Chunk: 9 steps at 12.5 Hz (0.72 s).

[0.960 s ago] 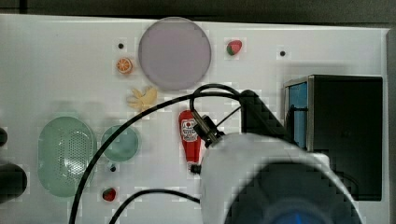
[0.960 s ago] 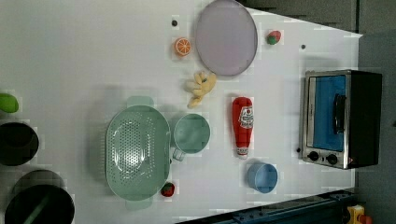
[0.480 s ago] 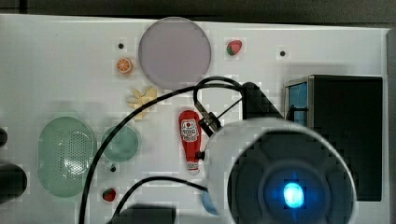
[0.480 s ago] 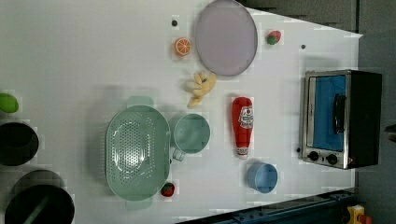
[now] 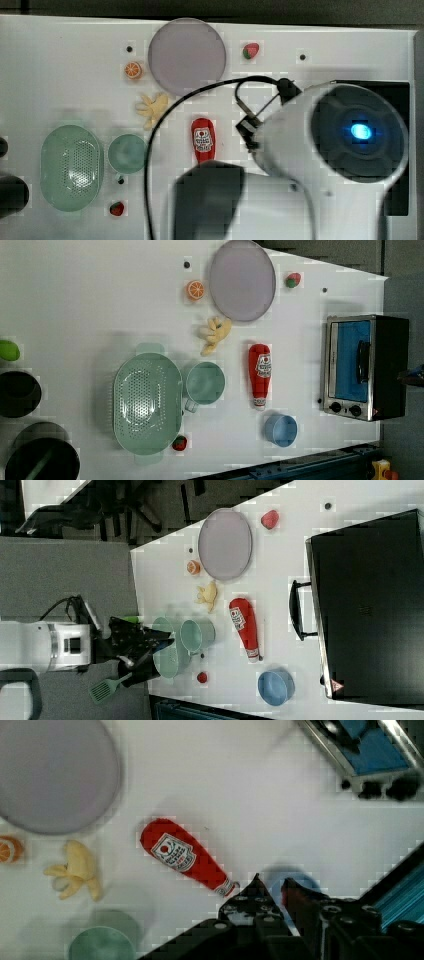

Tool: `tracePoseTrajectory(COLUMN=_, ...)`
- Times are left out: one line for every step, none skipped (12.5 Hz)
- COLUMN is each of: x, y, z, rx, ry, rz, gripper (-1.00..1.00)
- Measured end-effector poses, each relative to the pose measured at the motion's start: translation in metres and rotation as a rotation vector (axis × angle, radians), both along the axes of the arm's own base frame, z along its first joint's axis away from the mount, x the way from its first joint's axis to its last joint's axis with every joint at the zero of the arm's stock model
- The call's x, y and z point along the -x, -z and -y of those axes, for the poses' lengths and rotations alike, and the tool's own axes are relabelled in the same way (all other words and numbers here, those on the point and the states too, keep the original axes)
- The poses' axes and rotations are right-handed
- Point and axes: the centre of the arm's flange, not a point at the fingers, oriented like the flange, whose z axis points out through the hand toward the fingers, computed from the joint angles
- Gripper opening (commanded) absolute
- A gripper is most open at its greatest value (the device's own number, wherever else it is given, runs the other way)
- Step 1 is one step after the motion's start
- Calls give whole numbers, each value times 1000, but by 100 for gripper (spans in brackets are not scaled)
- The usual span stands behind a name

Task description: Flap open oven.

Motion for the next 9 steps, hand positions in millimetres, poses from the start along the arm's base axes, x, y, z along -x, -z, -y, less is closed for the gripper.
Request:
tracePoseTrajectory(x=0, y=6, z=16, rx=-8, ry=-60, rz=13, gripper=-65)
tracePoseTrajectory(x=1, y=14, z=34, rx=-6, ry=-118, rz=34, gripper=-65)
tracePoseTrajectory(x=3, y=24, z=51, rx=-3, ry=-185, rz=46, gripper=-65)
tracePoseTrajectory(x=3, y=36, z=68, rx=3, ry=-254, rz=65, gripper=-65)
tracePoseTrajectory(x=2, y=49, z=84, rx=13, ry=-312, rz=78, gripper=-65)
tracePoseTrajectory(x=1, y=64, z=99, rx=23, ry=-361, rz=96, gripper=-65)
tracePoseTrajectory(x=1, y=82, z=113, rx=44, ry=-410, rz=106, gripper=-65)
tracePoseTrajectory(x=5, y=102, z=125, rx=53, ry=-449, rz=102, gripper=-65)
tracePoseTrajectory(x=8, y=122, z=133, rx=51, ry=-482, rz=102, gripper=-65)
